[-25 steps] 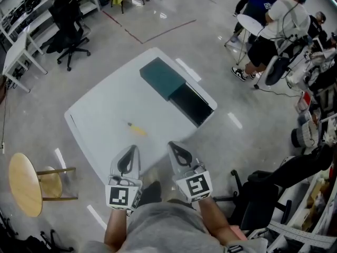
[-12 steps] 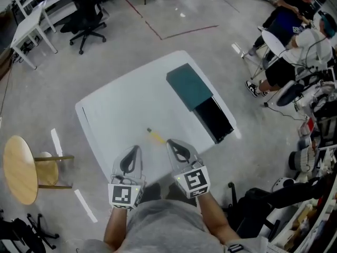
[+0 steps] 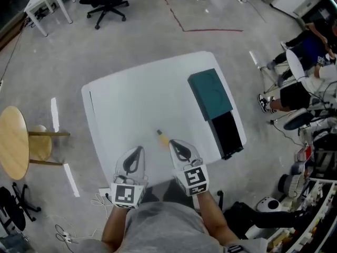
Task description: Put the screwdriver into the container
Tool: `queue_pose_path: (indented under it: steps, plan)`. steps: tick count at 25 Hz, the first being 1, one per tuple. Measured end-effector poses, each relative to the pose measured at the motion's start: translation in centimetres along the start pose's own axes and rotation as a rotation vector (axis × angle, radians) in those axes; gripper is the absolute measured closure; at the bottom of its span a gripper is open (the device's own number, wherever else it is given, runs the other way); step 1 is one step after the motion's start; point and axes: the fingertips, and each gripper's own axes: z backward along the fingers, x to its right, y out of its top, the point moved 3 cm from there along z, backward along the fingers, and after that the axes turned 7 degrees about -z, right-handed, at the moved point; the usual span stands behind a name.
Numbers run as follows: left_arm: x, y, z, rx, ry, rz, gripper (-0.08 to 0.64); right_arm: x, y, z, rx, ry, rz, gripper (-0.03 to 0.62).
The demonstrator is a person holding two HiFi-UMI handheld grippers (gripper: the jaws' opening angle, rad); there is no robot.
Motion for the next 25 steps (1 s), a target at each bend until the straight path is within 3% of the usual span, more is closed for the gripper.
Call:
queue_pose_path:
  steps: [5, 13, 21, 25]
  plan:
    - [-1.1, -2.9, -1.3, -0.062, 0.123, 0.065, 0.548, 0.9, -2.9, -3.3, -0.133, 0.095, 0.028, 0.589]
    - [-0.5, -8.0, -0.9, -0.157, 0.228, 0.167, 0.548, 1.0, -7.1, -6.7, -0.297, 0.208, 0.067, 0.589]
    - [-2.0, -11.2, -2.1, -0.188, 0.282, 0.205, 0.549, 1.8, -9.8, -10.5, -0.398, 0.218, 0.082, 0.587]
    - [-1.9, -11.5, -2.3, -0.194, 0.302, 0.226, 0.548, 2.3, -10.3, -11.4, -0.448, 0.210, 0.082, 0.513]
